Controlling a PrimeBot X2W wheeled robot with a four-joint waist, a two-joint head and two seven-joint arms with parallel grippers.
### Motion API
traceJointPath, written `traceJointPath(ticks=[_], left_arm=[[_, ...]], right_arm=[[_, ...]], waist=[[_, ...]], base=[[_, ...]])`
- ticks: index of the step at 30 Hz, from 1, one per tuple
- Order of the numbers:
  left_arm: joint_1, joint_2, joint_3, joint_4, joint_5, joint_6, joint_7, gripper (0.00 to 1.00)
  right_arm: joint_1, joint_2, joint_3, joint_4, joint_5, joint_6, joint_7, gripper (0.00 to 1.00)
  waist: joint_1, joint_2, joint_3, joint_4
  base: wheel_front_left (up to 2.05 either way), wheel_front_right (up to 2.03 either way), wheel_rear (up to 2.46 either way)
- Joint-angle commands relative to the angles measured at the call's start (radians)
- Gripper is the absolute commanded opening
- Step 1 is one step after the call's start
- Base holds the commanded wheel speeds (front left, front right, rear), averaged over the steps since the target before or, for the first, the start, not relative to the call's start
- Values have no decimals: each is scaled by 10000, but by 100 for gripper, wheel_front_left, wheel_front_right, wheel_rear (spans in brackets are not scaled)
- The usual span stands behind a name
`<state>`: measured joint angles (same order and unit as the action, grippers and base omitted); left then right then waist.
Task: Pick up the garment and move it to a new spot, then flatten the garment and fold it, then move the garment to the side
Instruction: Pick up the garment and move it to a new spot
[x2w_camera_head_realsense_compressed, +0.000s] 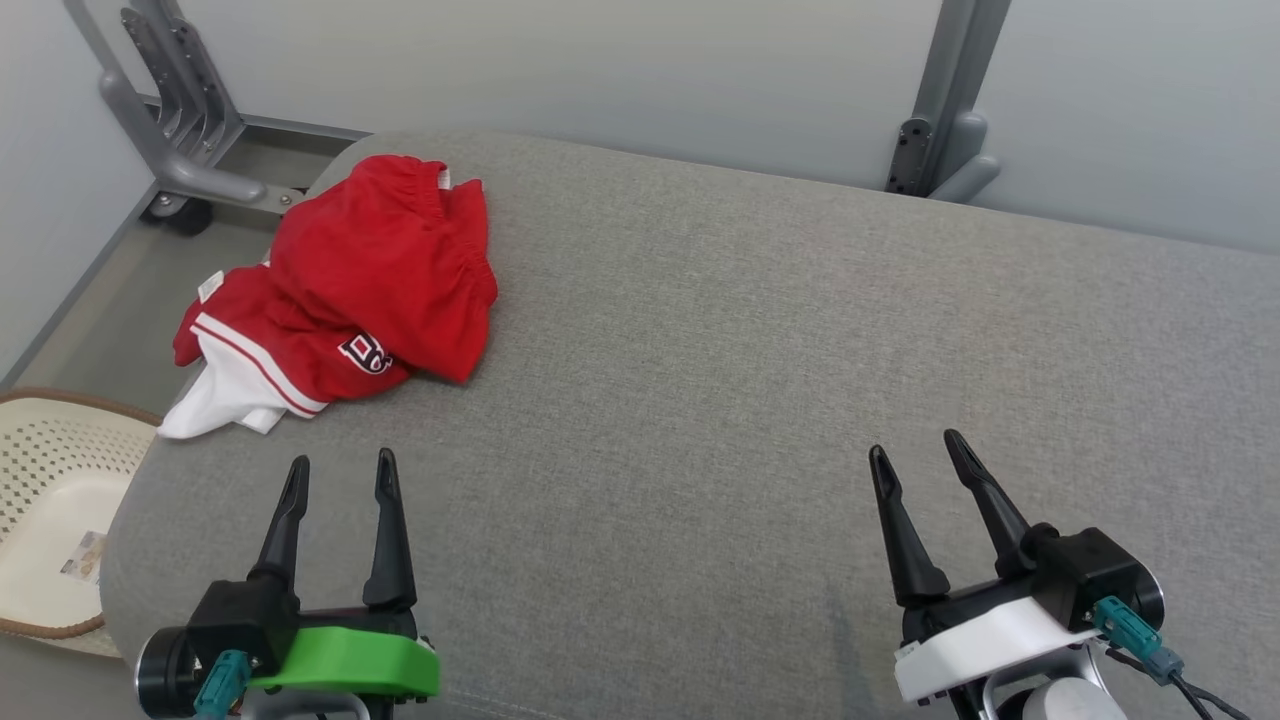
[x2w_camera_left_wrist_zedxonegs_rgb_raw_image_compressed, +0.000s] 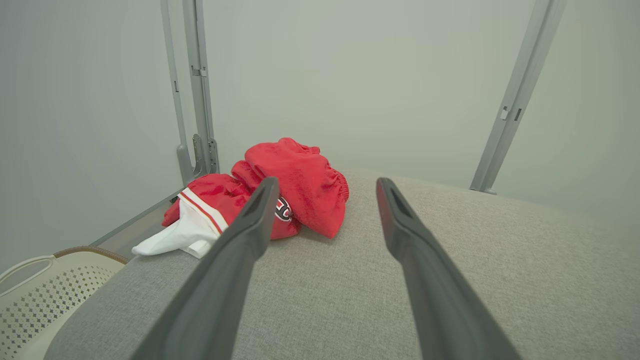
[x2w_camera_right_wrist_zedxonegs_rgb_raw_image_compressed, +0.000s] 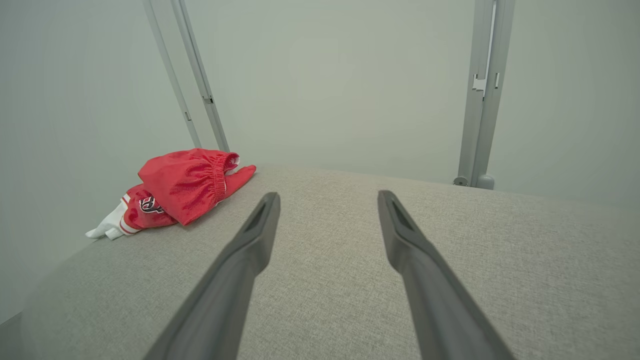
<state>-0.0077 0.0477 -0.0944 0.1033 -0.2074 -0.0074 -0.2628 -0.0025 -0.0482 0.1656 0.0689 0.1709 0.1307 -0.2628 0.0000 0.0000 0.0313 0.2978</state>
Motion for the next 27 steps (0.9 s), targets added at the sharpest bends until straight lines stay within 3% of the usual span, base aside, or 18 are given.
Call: traceJointPath(ticks=[1, 15, 27], left_arm=[[89, 48, 37, -27, -129, -18, -24, 100], [227, 50, 186, 12, -126, 196, -22, 100], [-559, 48, 920, -159, -359, 180, -22, 100]], right_arm=[[79, -39, 9, 11, 20, 1, -41, 100], [136, -40, 43, 68, 10, 1, -40, 100], [-93, -42, 134, 35, -225, 1, -40, 100]], waist=[[0, 0, -24, 330], [0, 0, -132, 1072], [0, 0, 587, 982]], base=[[0, 0, 0], [0, 0, 0], [0, 0, 0]])
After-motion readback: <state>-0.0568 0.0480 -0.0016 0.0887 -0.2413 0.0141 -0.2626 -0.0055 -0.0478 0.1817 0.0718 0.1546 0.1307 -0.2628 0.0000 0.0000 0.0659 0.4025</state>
